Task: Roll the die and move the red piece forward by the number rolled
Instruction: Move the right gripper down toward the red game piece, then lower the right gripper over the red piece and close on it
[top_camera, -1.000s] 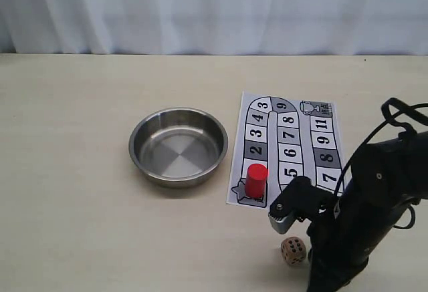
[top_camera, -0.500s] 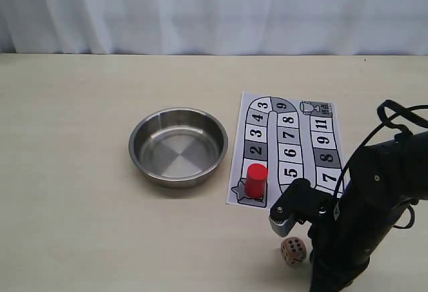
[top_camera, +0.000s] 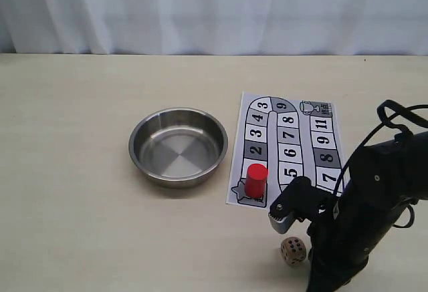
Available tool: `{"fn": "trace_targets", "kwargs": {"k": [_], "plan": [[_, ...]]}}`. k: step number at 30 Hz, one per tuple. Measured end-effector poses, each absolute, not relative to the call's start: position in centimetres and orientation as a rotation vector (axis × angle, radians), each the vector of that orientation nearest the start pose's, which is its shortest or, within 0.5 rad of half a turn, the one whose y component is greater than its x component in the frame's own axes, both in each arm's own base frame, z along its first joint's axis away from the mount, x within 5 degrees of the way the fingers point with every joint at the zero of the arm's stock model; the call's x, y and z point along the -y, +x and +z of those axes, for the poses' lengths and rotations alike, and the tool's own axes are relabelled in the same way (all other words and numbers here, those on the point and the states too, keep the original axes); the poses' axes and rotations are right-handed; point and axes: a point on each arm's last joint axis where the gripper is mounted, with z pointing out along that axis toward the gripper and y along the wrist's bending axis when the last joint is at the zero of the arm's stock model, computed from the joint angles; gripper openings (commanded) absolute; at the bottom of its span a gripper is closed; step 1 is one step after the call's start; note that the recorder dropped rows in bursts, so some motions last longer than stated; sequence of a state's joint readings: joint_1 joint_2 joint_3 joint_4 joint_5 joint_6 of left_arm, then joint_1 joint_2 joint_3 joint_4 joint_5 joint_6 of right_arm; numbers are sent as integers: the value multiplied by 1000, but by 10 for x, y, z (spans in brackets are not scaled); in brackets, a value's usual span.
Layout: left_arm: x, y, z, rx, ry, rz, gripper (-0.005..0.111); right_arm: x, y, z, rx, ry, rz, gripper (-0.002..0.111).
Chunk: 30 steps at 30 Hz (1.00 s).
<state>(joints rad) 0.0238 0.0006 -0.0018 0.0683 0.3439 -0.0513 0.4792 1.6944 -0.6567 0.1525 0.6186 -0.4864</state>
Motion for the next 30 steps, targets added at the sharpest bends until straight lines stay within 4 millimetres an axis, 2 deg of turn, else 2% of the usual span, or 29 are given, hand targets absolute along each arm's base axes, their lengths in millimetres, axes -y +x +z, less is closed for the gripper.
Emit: {"fn": "trace_targets", "kwargs": {"k": [6,9,13,16,22,24,26,27,28,30], "plan": [[-3,53,183,-1826,-26,47,0,-119,210,124,-2912,-1300,151,4],[-3,53,183,-1826,-26,47,0,-123,218,140,-2973,-1331,141,4],[-3,53,183,-1826,-26,47,0,-123,233,159,-3000,-1316,21,4],[-3,53,183,-1826,-26,47,0,-126,252,174,-2956,-1184,-84,4],[-3,53,183,-1826,-26,47,0,-136,271,186,-2857,-1005,-53,5],[-3,53,183,-1826,-26,47,0,-139,276,187,-2819,-914,-26,11],[-3,53,183,-1826,-26,47,0,-142,281,188,-2769,-867,0,25],[-3,53,183,-1826,-26,47,0,-143,283,189,-2748,-854,8,33],[-3,53,183,-1826,-26,47,0,-144,285,189,-2734,-843,14,51],[-3,53,183,-1826,-26,47,0,-146,287,191,-2711,-806,43,65]]}}
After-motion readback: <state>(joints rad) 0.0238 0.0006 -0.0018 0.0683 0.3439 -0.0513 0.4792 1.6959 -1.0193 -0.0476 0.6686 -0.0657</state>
